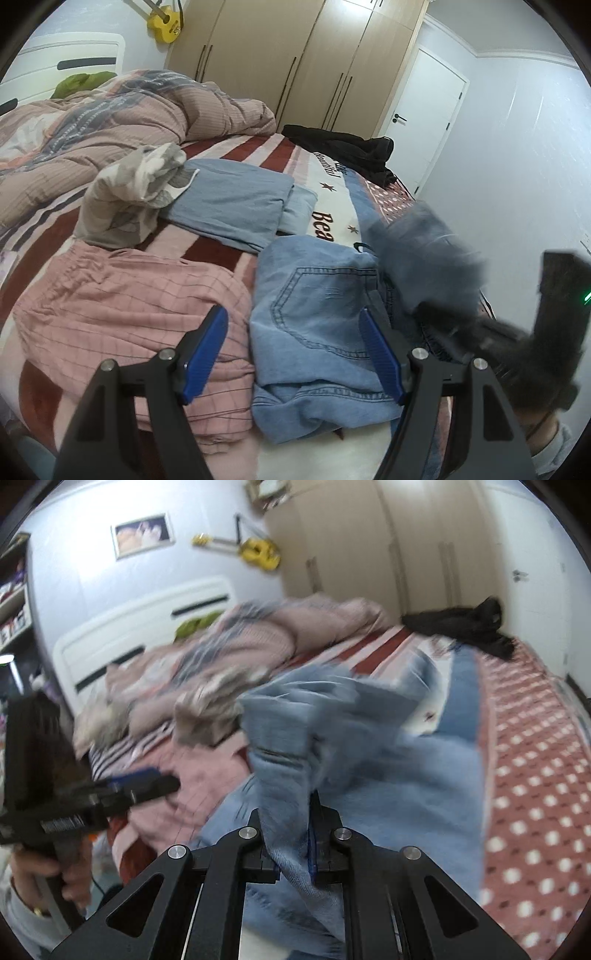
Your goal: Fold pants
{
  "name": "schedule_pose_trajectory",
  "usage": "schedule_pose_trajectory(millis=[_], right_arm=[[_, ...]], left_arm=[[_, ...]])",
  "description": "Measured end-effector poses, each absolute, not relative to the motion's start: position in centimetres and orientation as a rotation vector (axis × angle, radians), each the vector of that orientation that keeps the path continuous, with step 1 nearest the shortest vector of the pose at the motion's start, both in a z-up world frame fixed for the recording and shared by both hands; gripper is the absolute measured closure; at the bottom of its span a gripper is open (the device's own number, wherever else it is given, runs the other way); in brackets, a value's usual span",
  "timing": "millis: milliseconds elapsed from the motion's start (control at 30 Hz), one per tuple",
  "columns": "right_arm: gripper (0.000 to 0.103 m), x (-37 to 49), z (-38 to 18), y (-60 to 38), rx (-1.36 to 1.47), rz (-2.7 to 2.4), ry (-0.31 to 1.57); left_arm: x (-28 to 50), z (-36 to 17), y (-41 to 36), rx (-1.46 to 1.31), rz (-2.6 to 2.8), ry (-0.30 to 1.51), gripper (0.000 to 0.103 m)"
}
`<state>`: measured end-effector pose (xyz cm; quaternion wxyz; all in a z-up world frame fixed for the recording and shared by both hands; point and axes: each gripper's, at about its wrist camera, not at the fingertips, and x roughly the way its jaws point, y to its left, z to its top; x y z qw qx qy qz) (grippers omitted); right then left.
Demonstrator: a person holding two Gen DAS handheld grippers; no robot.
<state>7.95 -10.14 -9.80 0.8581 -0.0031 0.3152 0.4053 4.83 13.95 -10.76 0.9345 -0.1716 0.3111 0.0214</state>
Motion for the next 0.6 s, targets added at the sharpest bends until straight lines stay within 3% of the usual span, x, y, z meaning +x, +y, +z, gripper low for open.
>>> schedule_pose_trajectory(millis=[267, 600], right_arm=[[0.097, 7.7, -14.6, -8.7, -0.063, 0.893, 0.760], [0.098, 7.2, -13.5, -4.6, -0.080, 0.978, 0.723]], left_arm=[[4.8, -11.3, 14.3, -0.385, 0.009, 0.646, 0.032], [4.3, -10.6, 15.1, -0.379, 0.043, 0.621, 0.032]])
